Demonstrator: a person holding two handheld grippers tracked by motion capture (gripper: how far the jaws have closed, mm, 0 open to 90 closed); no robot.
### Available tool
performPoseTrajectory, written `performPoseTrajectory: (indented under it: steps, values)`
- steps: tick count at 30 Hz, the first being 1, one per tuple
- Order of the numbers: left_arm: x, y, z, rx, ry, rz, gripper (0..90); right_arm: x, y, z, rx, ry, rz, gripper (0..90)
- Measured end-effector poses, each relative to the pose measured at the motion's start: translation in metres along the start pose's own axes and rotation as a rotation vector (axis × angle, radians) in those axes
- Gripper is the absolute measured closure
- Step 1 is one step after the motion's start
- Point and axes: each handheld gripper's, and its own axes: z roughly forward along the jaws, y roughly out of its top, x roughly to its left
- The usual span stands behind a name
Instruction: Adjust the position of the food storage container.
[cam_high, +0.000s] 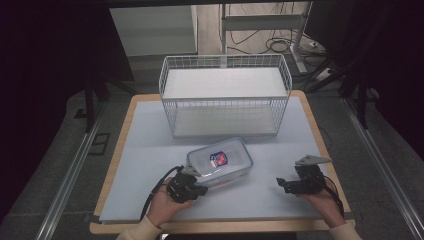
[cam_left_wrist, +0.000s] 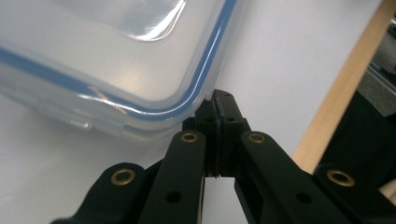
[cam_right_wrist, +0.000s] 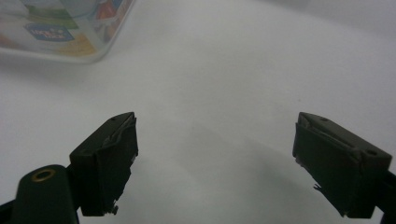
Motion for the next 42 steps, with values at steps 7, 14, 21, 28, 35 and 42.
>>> performPoseTrajectory:
  steps: [7, 14, 21, 28, 35, 42]
  values:
    - [0.02, -0.001, -0.004, -0.014, 0.021, -0.049, 90.0, 0.0, 0.0, 0.001, 0.002, 0.003, -0.004, 14.1]
    - [0.032, -0.001, -0.008, -0.029, 0.034, -0.077, 90.0, 0.001, 0.0, 0.002, 0.004, 0.006, -0.008, 14.1]
    - [0.041, -0.002, -0.011, -0.028, 0.048, -0.094, 90.0, 0.002, 0.0, 0.002, 0.009, 0.008, -0.007, 14.1]
    - [0.044, -0.015, -0.019, -0.043, 0.049, -0.121, 90.0, 0.003, 0.0, 0.002, 0.0, 0.011, -0.015, 14.3]
    - [0.062, -0.026, -0.038, -0.081, 0.092, -0.176, 89.2, 0.002, 0.001, 0.0, -0.027, 0.034, 0.002, 15.3]
    - [0.074, -0.025, -0.05, -0.175, 0.167, -0.242, 47.9, 0.002, 0.002, 0.0, -0.022, 0.046, 0.016, 16.6]
